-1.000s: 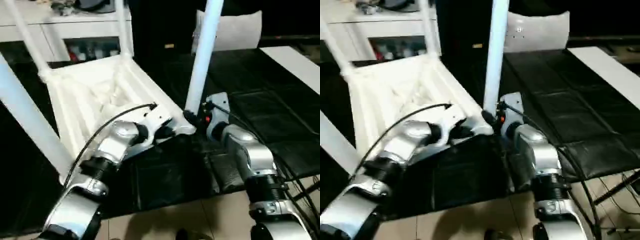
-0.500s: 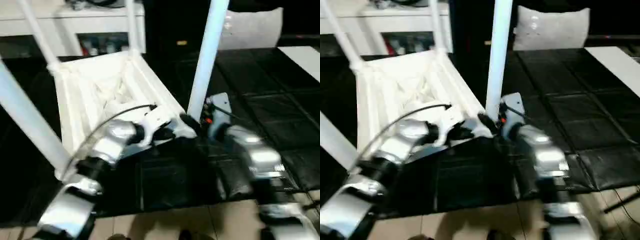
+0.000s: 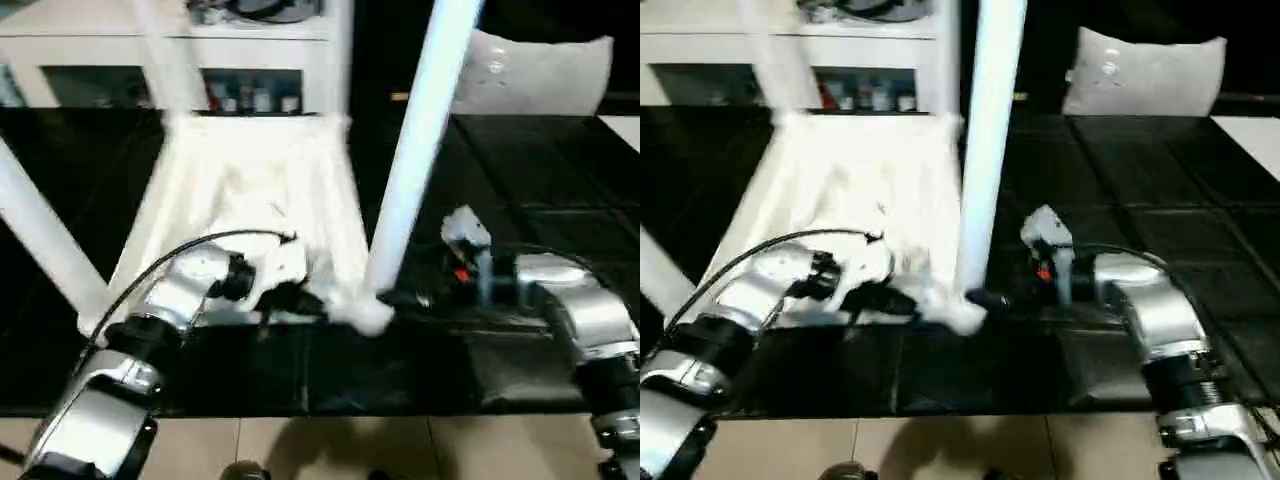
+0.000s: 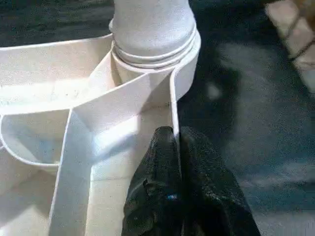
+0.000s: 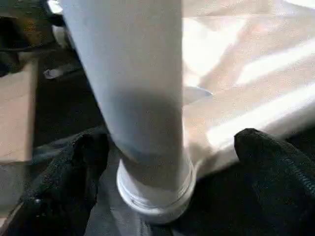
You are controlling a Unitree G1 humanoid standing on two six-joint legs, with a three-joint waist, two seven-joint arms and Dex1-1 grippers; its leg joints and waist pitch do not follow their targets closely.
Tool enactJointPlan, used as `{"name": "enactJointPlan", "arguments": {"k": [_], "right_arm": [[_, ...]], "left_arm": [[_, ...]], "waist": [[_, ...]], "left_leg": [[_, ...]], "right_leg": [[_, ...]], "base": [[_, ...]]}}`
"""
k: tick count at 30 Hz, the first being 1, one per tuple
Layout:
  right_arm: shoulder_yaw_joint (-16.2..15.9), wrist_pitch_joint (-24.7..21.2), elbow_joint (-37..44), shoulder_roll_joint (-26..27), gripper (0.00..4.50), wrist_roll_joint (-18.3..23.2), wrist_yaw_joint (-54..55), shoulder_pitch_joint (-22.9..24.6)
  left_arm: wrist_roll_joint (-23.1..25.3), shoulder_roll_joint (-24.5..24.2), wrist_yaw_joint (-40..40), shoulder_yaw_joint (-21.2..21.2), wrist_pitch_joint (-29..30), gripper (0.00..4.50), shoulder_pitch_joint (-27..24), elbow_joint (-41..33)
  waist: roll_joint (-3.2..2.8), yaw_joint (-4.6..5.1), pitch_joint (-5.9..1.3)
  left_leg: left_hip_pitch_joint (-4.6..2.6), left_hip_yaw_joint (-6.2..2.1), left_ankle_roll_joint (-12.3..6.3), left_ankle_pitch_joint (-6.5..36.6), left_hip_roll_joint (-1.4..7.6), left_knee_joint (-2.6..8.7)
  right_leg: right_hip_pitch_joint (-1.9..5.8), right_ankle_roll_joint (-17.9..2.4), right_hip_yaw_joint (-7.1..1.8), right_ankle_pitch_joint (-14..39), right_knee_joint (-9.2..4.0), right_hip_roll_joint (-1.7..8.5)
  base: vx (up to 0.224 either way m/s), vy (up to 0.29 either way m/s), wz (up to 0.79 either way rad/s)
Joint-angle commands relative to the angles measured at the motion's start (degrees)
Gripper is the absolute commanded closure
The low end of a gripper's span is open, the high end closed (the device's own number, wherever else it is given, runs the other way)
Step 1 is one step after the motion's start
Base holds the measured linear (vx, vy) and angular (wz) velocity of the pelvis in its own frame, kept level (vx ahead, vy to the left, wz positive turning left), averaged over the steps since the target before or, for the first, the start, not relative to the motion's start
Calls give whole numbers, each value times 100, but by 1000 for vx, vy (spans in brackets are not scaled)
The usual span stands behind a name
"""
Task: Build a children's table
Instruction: Rotate leg to tighten
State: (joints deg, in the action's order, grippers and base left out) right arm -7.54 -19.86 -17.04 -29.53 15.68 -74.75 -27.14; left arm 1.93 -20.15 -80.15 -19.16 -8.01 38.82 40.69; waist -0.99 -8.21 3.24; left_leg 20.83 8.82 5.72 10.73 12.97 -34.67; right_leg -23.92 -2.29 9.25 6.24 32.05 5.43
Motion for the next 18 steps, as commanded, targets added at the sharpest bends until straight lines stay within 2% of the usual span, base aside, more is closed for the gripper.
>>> {"name": "enactJointPlan", "arguments": {"k": [1,2,4,6,7,8,9,14,16,18], "right_arm": [[-98,8,-21,-65,37,102,-317,-60],[-115,-2,-22,-74,37,110,-360,-60],[-244,-54,3,-150,68,130,-575,-39],[-342,-73,17,-214,79,154,-749,-20],[-342,-73,17,-214,97,154,-749,-20],[-367,-74,3,-229,97,159,-821,-22],[-376,-97,2,-239,122,179,-881,-26],[-396,-127,-3,-270,136,205,-1031,-30],[-419,-173,-2,-289,169,216,-1132,-28],[-417,-221,4,-286,179,260,-1174,-27]], "left_arm": [[-97,69,-371,-167,-308,450,204,-258],[-93,65,-390,-175,-320,450,206,-257],[-86,46,-484,-203,-380,450,206,-267],[-87,21,-560,-212,-430,450,205,-258],[-87,21,-560,-212,-430,450,205,-258],[-95,9,-587,-214,-453,450,211,-238],[-93,1,-589,-210,-481,450,220,-207],[-87,-8,-600,-200,-549,450,243,-128],[-87,-12,-603,-192,-585,450,259,-80],[-85,-13,-603,-180,-605,450,270,-48]], "waist": [[8,44,-500],[7,22,-506],[9,18,-506],[32,25,-498],[23,19,-496],[31,28,-495],[35,29,-497],[40,40,-491],[41,42,-493],[42,40,-494]], "left_leg": [[-85,90,-460,1145,62,375],[-81,87,-444,1106,66,376],[-67,80,-418,1089,68,383],[-55,85,-406,1115,53,383],[-61,85,-403,1124,53,383],[-48,87,-400,1114,41,380],[-48,89,-400,1091,33,376],[-58,93,-396,1096,25,368],[-55,92,-403,1102,22,366],[-50,90,-400,1083,25,368]], "right_leg": [[378,-571,-285,2371,-378,301],[381,-603,-295,2320,-361,304],[393,-614,-300,2276,-348,304],[405,-571,-296,2363,-357,300],[402,-556,-295,2411,-366,306],[409,-514,-293,2465,-370,302],[408,-484,-289,2507,-379,302],[391,-393,-273,2667,-410,289],[391,-382,-267,2682,-415,281],[392,-376,-267,2667,-411,284]], "base": [[0,0,0],[0,0,0],[0,0,0],[0,0,0],[0,0,0],[0,0,0],[0,0,0],[0,0,0],[0,0,0],[0,0,0]]}}
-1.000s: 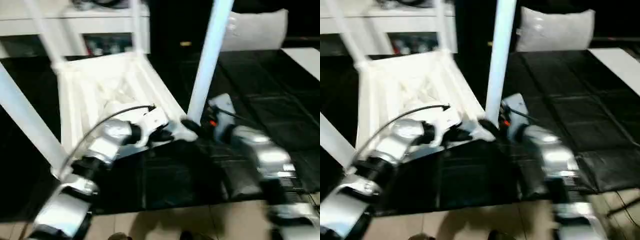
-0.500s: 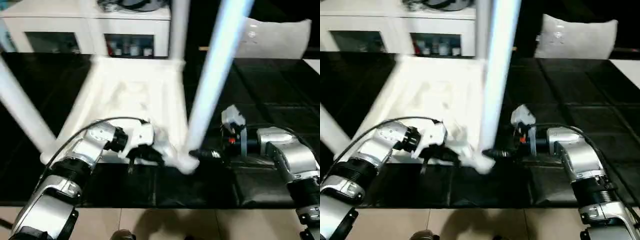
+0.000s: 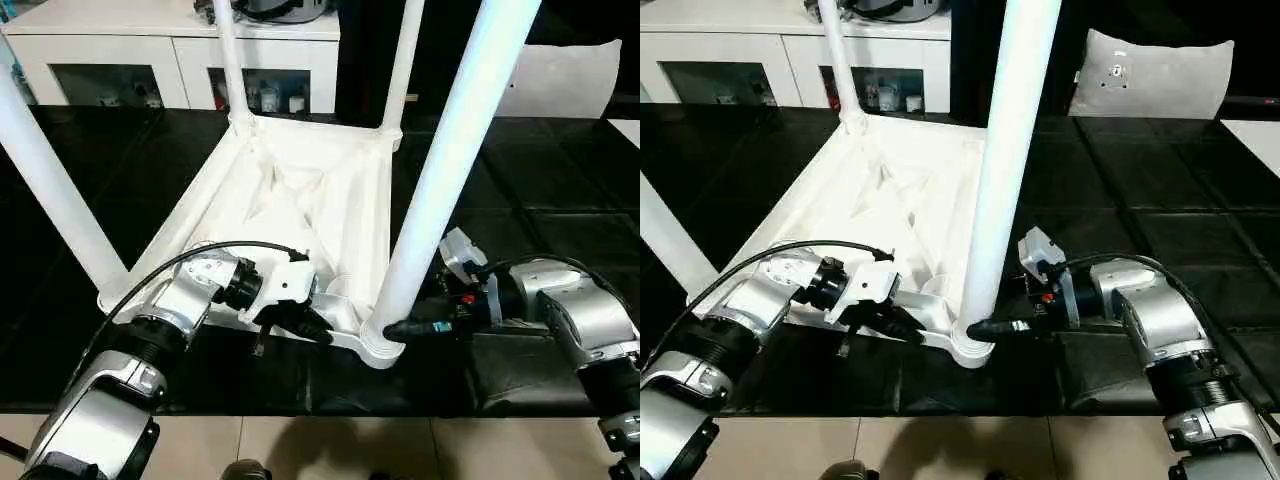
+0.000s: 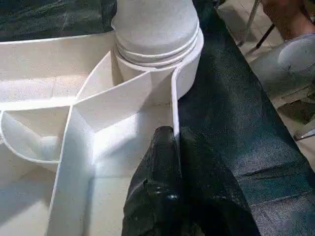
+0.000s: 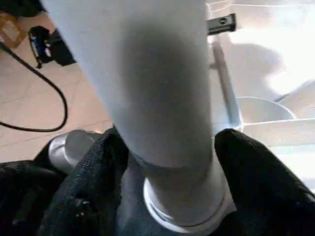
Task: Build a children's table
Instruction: Rotate leg to tighten
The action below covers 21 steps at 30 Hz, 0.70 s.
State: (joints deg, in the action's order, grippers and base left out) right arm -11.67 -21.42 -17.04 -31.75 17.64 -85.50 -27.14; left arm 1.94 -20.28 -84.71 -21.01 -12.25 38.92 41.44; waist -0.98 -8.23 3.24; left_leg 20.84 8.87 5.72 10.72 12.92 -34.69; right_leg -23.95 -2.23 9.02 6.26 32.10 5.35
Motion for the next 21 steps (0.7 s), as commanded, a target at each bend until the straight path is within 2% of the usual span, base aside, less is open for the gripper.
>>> {"name": "enactJointPlan", "arguments": {"k": [1,7,10,12,14,16,17,18,19,20,21], "right_arm": [[4,-113,21,-58,179,105,-115,-19],[10,-307,223,-2,226,251,-107,111],[164,-541,424,185,239,365,327,216],[277,-679,451,442,243,212,1072,210],[429,-777,417,787,245,65,1876,162],[554,-906,395,1074,247,-52,2529,111],[604,-972,357,1259,247,-175,2955,59],[644,-1049,345,1401,250,-266,3293,24],[715,-1160,304,1576,250,-341,3678,-29],[772,-1252,274,1710,251,-394,3972,-69],[815,-1311,264,1807,252,-434,4189,-96]], "left_arm": [[-84,-2,-139,13,-183,450,263,-110],[-145,13,-104,73,-73,450,239,-124],[-218,98,128,176,354,450,203,-299],[-195,204,477,249,714,450,208,-400],[-204,325,734,305,1007,450,201,-519],[-177,418,927,323,1275,450,193,-634],[-140,509,1141,354,1427,450,217,-669],[-114,581,1318,378,1556,450,240,-700],[-85,668,1514,406,1674,450,279,-698],[-63,734,1660,426,1765,450,309,-697],[-46,781,1768,438,1830,450,332,-696]], "waist": [[41,42,-493],[30,31,-497],[31,33,-496],[29,74,-476],[39,119,-456],[34,248,-424],[20,346,-417],[21,481,-406],[-18,540,-403],[-68,607,-401],[-190,751,-398]], "left_leg": [[-50,86,-401,1078,27,369],[-55,83,-398,1051,38,374],[-52,83,-371,1062,41,378],[-41,74,-281,1114,22,383],[-66,80,-189,1209,-27,364],[-73,64,-140,1440,-70,346],[-87,56,-114,1576,-96,314],[-63,40,-117,1705,-110,284],[-85,28,-120,1800,-97,275],[-129,1,-141,1942,-54,284],[-24,-187,-189,2618,272,498]], "right_leg": [[396,-380,-243,2672,-420,289],[391,-405,-250,2613,-412,291],[399,-422,-251,2591,-406,295],[394,-339,-223,2784,-430,294],[381,-168,-181,3112,-502,293],[380,40,-87,3488,-593,272],[378,190,-15,3662,-658,258],[403,358,98,3784,-733,229],[412,418,158,3814,-779,220],[427,436,226,3785,-827,231],[678,352,226,3167,-581,260]], "base": [[0,0,0],[0,0,0],[0,0,0],[0,0,0],[0,0,0],[0,0,0],[0,0,0],[0,0,0],[0,0,0],[0,0,0],[0,0,0]]}}
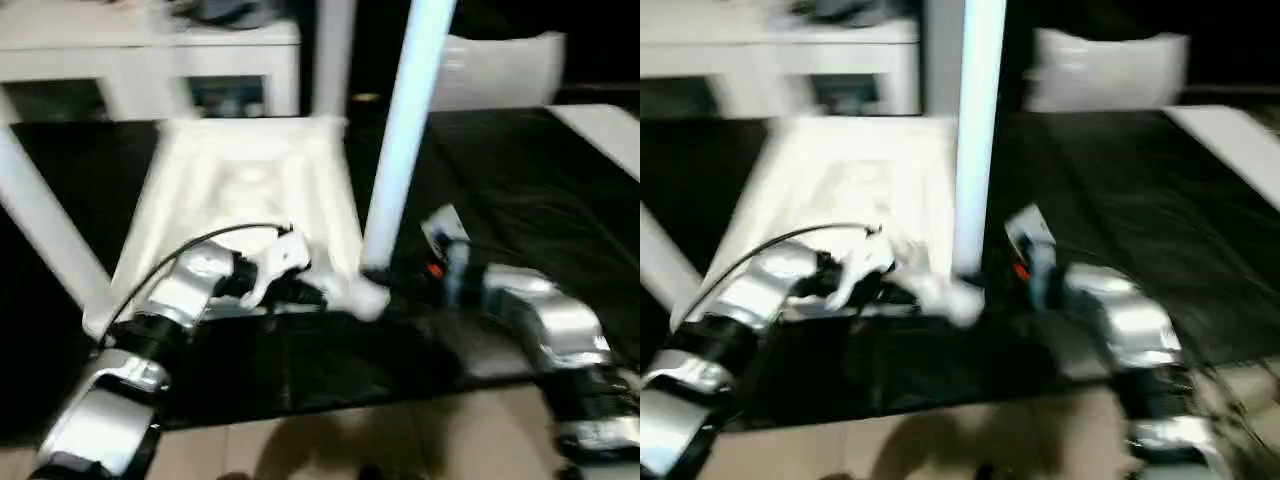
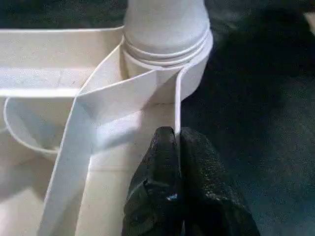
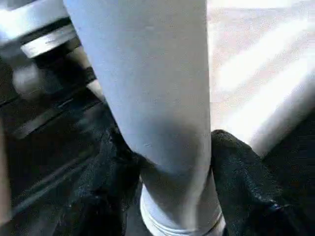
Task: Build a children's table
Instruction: Rotate leg to tighten
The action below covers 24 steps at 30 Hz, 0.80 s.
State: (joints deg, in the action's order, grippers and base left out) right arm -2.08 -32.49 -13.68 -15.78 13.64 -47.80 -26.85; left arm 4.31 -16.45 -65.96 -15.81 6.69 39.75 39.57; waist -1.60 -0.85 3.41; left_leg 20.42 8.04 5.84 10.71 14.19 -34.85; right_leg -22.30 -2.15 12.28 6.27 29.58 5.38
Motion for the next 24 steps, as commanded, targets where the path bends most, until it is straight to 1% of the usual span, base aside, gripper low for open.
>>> {"name": "enactJointPlan", "arguments": {"k": [1,2,3,4,5,6,7,8,9,10,11,12,13,14,15,16,17,18,20,21,23,24], "right_arm": [[-46,-243,-145,414,253,-128,884,-205],[56,-271,-209,615,253,-197,1328,-287],[136,-278,-268,813,253,-260,1725,-369],[178,-188,-316,962,253,-319,1998,-432],[177,-29,-334,1039,253,-373,2140,-457],[170,105,-345,1073,219,-401,2157,-462],[170,112,-345,1075,200,-403,2158,-462],[148,379,-336,1121,200,-491,2203,-445],[175,408,-328,1141,186,-464,2193,-440],[216,427,-299,1154,178,-403,2146,-427],[240,437,-262,1154,168,-373,2124,-413],[270,480,-179,1106,159,-348,2043,-368],[272,497,-157,1073,153,-344,2005,-350],[302,534,-135,1030,153,-307,1957,-327],[315,577,-106,965,148,-262,1854,-301],[303,591,-61,845,125,-228,1690,-257],[290,608,-21,705,115,-197,1505,-207],[246,719,4,503,115,-151,1171,-137],[287,749,-4,319,96,-111,955,-97],[287,749,-4,319,83,-111,955,-97],[292,833,-5,17,65,-20,444,-56],[272,886,-1,-116,54,1,207,-37]], "left_arm": [[-240,521,180,-38,47,450,310,-463],[-191,647,465,5,153,450,374,-415],[-162,798,760,55,219,450,441,-351],[-159,942,1010,100,258,450,495,-302],[-178,1047,1171,131,278,450,518,-296],[-173,1091,1234,141,305,450,512,-327],[-173,1093,1238,141,306,450,512,-328],[-153,1156,1323,159,368,450,472,-424],[-151,1164,1334,164,380,450,464,-442],[-151,1152,1326,165,373,450,449,-459],[-149,1129,1322,158,371,450,437,-474],[-121,1054,1317,158,330,450,412,-474],[-104,1024,1315,166,304,450,405,-459],[-84,980,1301,184,264,450,396,-436],[-72,925,1257,193,207,450,384,-419],[-69,846,1193,206,151,450,366,-394],[-54,759,1151,220,97,450,348,-364],[-54,650,1038,219,-21,450,315,-346],[-72,543,913,224,-92,450,280,-337],[-72,543,913,224,-92,450,280,-337],[-111,386,604,186,-297,450,229,-328],[-129,321,476,160,-353,450,207,-332]], "waist": [[-151,5,-387],[-131,-47,-323],[104,-20,-259],[322,30,-235],[397,33,-319],[235,-25,-304],[152,3,-402],[-62,11,-506],[-161,54,-543],[-148,46,-547],[-56,78,-517],[90,46,-457],[89,30,-484],[43,-34,-543],[15,-46,-539],[-18,-55,-539],[-15,-77,-542],[-18,-147,-556],[-10,-194,-557],[-9,-230,-546],[-1,-269,-550],[4,-323,-541]], "left_leg": [[123,-230,-216,3031,378,728],[57,-318,-89,3701,632,1019],[-202,-67,69,3848,182,765],[-423,105,136,3090,-328,189],[-364,299,-117,1694,-690,-464],[25,165,-199,1208,-521,-236],[66,154,-197,1158,-468,-152],[166,-6,-237,1231,-221,58],[272,-265,-311,1226,184,298],[237,-297,-384,1268,242,359],[202,-235,-364,1319,133,348],[66,20,-195,1166,-292,212],[108,39,-272,1021,-328,213],[143,17,-415,641,-270,251],[135,-2,-471,486,-215,265],[135,-22,-534,307,-151,262],[123,-26,-556,268,-134,262],[100,-22,-649,164,-108,266],[93,-5,-703,134,-108,265],[83,8,-698,108,-102,269],[79,12,-682,129,-102,274],[70,23,-662,227,-92,283]], "right_leg": [[617,249,-263,2677,91,261],[546,-91,-679,1512,712,297],[264,-101,-780,2612,258,252],[-81,424,-447,4538,-440,192],[-199,919,-293,6027,-609,356],[194,1183,-180,5756,-605,509],[229,1262,-88,5324,-584,416],[447,1073,-64,4068,-436,410],[588,505,-254,2406,-15,466],[518,256,-378,1766,120,442],[447,36,-398,1570,32,421],[303,-230,-323,2633,-240,374],[352,-231,-324,2735,-218,358],[373,-266,-353,2486,-174,362],[342,-334,-370,2294,-155,360],[321,-449,-385,1926,-104,339],[319,-500,-393,1771,-84,337],[323,-674,-425,1394,-15,346],[333,-772,-445,1229,15,354],[324,-805,-455,1259,14,360],[335,-796,-454,1317,10,364],[331,-768,-462,1431,2,369]], "base": [[0,0,0],[0,0,0],[0,0,0],[0,0,0],[0,0,0],[66,5,-38],[66,5,-38],[77,51,-34],[50,49,-18],[50,49,-18],[0,0,0],[49,71,8],[49,71,8],[0,0,0],[0,0,0],[0,0,0],[0,0,0],[0,0,0],[0,0,0],[0,0,0],[0,0,0],[0,0,0]]}}
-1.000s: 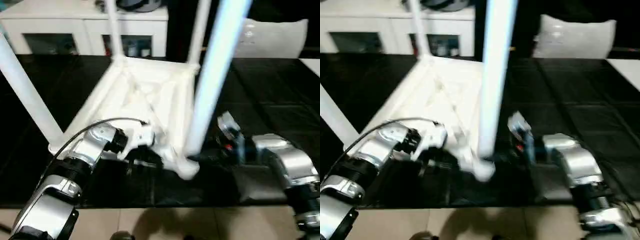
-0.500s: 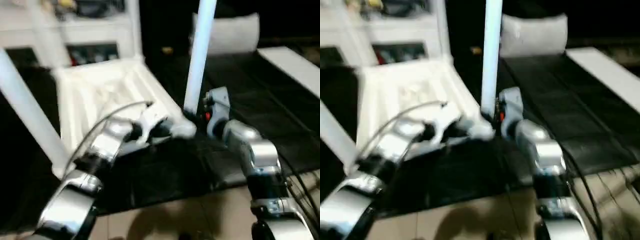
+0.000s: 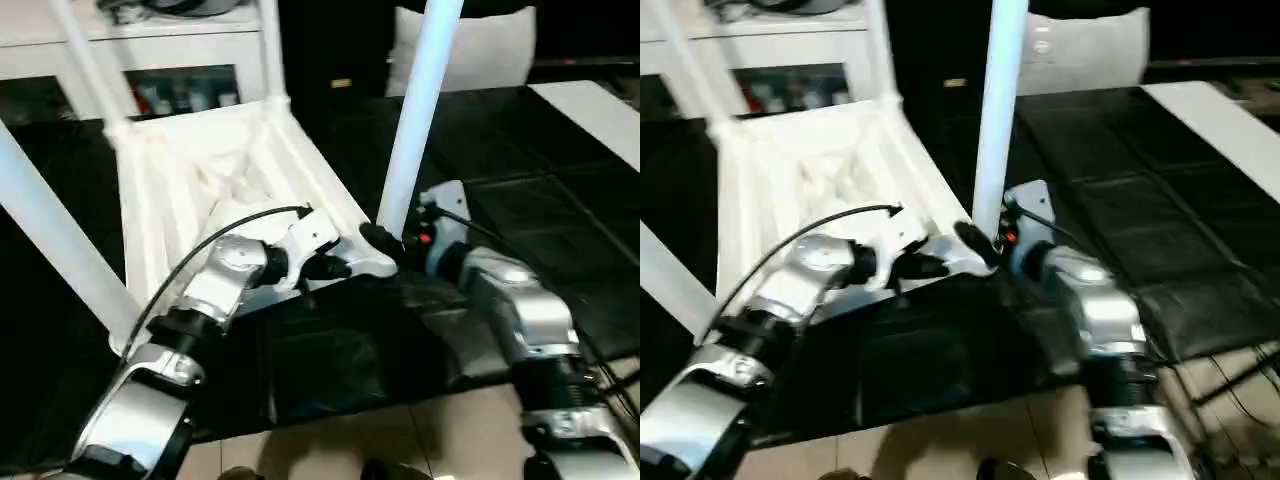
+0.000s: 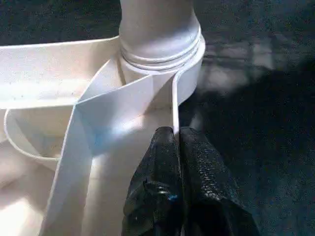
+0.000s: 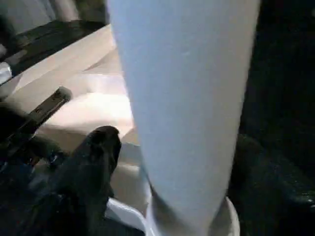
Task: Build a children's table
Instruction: Rotate leg to tighten
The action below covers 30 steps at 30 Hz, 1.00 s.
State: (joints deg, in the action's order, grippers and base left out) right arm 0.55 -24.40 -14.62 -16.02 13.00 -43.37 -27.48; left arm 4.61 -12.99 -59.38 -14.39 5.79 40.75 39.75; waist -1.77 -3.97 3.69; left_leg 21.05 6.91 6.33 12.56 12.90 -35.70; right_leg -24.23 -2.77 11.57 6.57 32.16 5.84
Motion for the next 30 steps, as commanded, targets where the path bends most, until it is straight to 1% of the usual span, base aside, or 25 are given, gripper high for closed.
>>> {"name": "enactJointPlan", "arguments": {"k": [1,2,4,5,6,7,8,9,11,12,14,15,17,18,21,22,24,25,26,27,30], "right_arm": [[-62,180,73,-305,44,70,-601,51],[-137,321,3,-537,35,28,-931,60],[-239,496,-79,-828,23,31,-1384,72],[-254,518,-83,-864,12,36,-1452,76],[-339,694,-55,-1047,4,107,-1921,134],[-356,710,-39,-1084,4,135,-2037,150],[-392,741,-8,-1157,4,192,-2268,180],[-472,735,51,-1294,4,313,-2686,228],[-542,666,96,-1385,4,397,-2956,257],[-604,627,91,-1445,4,426,-3119,259],[-753,681,40,-1549,30,395,-3366,261],[-799,723,-11,-1564,30,360,-3410,254],[-841,804,-142,-1557,50,331,-3496,221],[-846,845,-217,-1533,62,316,-3507,191],[-848,920,-343,-1500,85,332,-3609,126],[-882,855,-340,-1513,95,392,-3732,113],[-910,826,-329,-1531,119,415,-3807,110],[-939,764,-291,-1559,123,451,-3895,120],[-974,732,-256,-1592,129,486,-3989,130],[-991,740,-236,-1606,140,502,-4043,137],[-1012,732,-257,-1602,168,517,-4121,125]], "left_arm": [[-222,-118,-461,-32,-473,450,65,-364],[-272,-225,-761,-94,-603,450,25,-400],[-285,-361,-1083,-183,-715,450,5,-405],[-280,-378,-1112,-195,-725,450,6,-401],[-214,-453,-1233,-256,-897,450,39,-299],[-207,-466,-1270,-269,-941,450,45,-280],[-192,-492,-1344,-294,-1031,450,57,-242],[-225,-531,-1562,-332,-1186,450,61,-206],[-280,-554,-1758,-361,-1265,450,49,-217],[-310,-576,-1889,-396,-1316,450,36,-232],[-335,-632,-2136,-492,-1435,450,-4,-280],[-329,-657,-2219,-540,-1474,450,-29,-311],[-334,-695,-2355,-620,-1540,450,-68,-361],[-341,-707,-2409,-658,-1570,450,-91,-402],[-334,-710,-2532,-701,-1667,450,-125,-464],[-326,-702,-2552,-708,-1677,450,-132,-491],[-329,-702,-2554,-714,-1690,450,-128,-485],[-320,-701,-2540,-719,-1711,450,-106,-450],[-302,-704,-2526,-724,-1759,450,-76,-392],[-284,-709,-2509,-727,-1796,450,-55,-349],[-282,-720,-2511,-724,-1822,450,-37,-304]], "waist": [[0,-40,-570],[10,-61,-560],[16,-128,-551],[16,-128,-551],[32,-166,-542],[24,-196,-530],[22,-208,-539],[29,-244,-541],[29,-272,-539],[42,-298,-553],[50,-317,-556],[48,-339,-557],[43,-379,-563],[51,-394,-570],[67,-395,-553],[67,-388,-550],[81,-375,-540],[94,-374,-545],[91,-372,-543],[84,-371,-544],[86,-375,-550]], "left_leg": [[-1,136,-698,83,38,369],[0,141,-672,161,43,376],[-23,168,-610,322,33,381],[-23,168,-610,322,33,381],[-42,178,-580,433,41,389],[-56,182,-573,500,56,397],[-52,183,-573,522,51,393],[-60,190,-586,546,57,395],[-76,192,-596,543,70,401],[-65,184,-598,471,85,405],[-59,189,-587,446,83,406],[-58,193,-579,403,85,404],[-69,199,-551,389,88,403],[-70,199,-539,379,94,402],[-67,217,-501,487,82,409],[-55,217,-497,507,79,411],[-42,225,-468,541,63,416],[-44,230,-466,524,57,412],[-39,232,-470,517,51,408],[-56,236,-490,533,55,406],[-51,239,-503,486,59,403]], "right_leg": [[523,-695,-387,1442,-265,322],[522,-654,-392,1521,-277,323],[508,-588,-392,1739,-309,315],[508,-588,-392,1739,-309,315],[489,-556,-384,1902,-333,315],[486,-527,-383,2015,-352,318],[492,-514,-379,2033,-347,320],[491,-481,-378,2067,-356,305],[482,-514,-387,2030,-347,314],[486,-565,-390,1894,-306,305],[488,-573,-393,1888,-297,310],[483,-577,-402,1881,-295,313],[471,-576,-406,1906,-292,320],[469,-599,-409,1879,-285,327],[469,-554,-393,2005,-307,316],[481,-531,-389,2044,-309,317],[492,-390,-373,2272,-345,315],[492,-362,-373,2301,-353,317],[489,-346,-371,2317,-351,310],[474,-307,-370,2375,-372,308],[468,-310,-371,2339,-362,302]], "base": [[0,0,0],[0,0,0],[0,0,0],[0,0,0],[0,0,0],[0,0,0],[0,0,0],[0,0,0],[0,0,0],[0,0,0],[0,0,0],[0,0,0],[0,0,0],[0,0,0],[0,0,0],[0,0,0],[0,0,0],[0,0,0],[0,0,0],[0,0,0],[0,0,0]]}}
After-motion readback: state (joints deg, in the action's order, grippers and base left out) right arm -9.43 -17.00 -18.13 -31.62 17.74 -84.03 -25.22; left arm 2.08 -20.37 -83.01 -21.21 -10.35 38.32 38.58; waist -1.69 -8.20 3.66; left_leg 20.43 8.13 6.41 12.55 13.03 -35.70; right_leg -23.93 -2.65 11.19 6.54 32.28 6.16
